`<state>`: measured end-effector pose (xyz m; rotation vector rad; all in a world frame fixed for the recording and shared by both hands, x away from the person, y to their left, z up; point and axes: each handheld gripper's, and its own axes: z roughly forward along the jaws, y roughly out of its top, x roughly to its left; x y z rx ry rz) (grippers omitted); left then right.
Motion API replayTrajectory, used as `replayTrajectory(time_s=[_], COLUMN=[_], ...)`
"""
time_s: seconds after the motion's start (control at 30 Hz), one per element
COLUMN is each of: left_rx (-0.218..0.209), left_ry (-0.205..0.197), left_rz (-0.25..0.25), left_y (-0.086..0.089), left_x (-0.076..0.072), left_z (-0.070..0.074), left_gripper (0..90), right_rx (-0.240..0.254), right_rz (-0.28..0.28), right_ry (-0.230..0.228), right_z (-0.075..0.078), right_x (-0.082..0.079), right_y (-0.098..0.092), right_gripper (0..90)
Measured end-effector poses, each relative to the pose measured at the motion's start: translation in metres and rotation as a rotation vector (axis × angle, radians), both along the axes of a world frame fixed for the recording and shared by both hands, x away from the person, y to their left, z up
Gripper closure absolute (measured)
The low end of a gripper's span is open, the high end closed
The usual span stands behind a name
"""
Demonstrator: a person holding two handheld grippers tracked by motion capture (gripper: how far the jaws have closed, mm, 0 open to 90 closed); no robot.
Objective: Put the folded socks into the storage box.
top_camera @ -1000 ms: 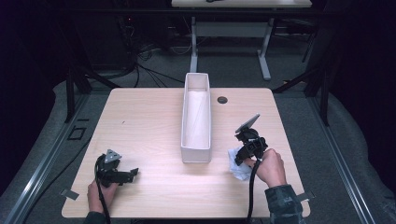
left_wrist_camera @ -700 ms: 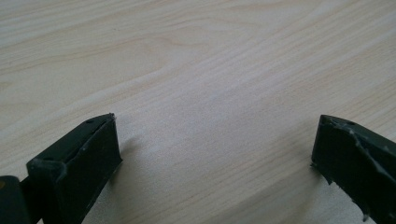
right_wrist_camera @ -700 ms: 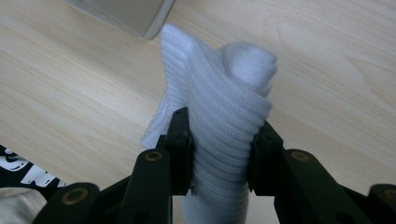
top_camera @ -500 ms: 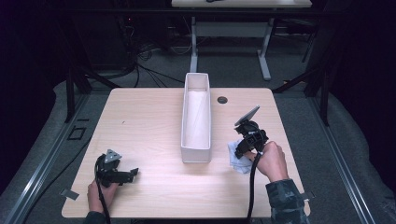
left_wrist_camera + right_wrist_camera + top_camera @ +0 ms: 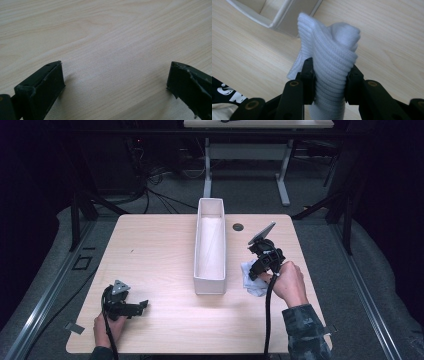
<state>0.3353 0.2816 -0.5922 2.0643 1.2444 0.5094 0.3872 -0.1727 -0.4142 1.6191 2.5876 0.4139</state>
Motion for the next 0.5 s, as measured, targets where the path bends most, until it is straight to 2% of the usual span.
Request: replayTrajectory(time_s=[0.23,0.5], left_rx=[0.0,0.0], left_ry=[0.0,0.0], left_rz=[0.0,0.0], left_y=[0.0,0.0], left_x=[0.0,0.0], left_z=[0.0,0.0], left_gripper=[0.7,0.7], right_rx=[0.003,0.005], right_rz=[0.006,0.028], right_ry=[-0.019,-0.02], right_z=[0.013,0.024], right_x=[0.006,0.012], right_y=[0.005,0.013], right_gripper=[66.6,66.6])
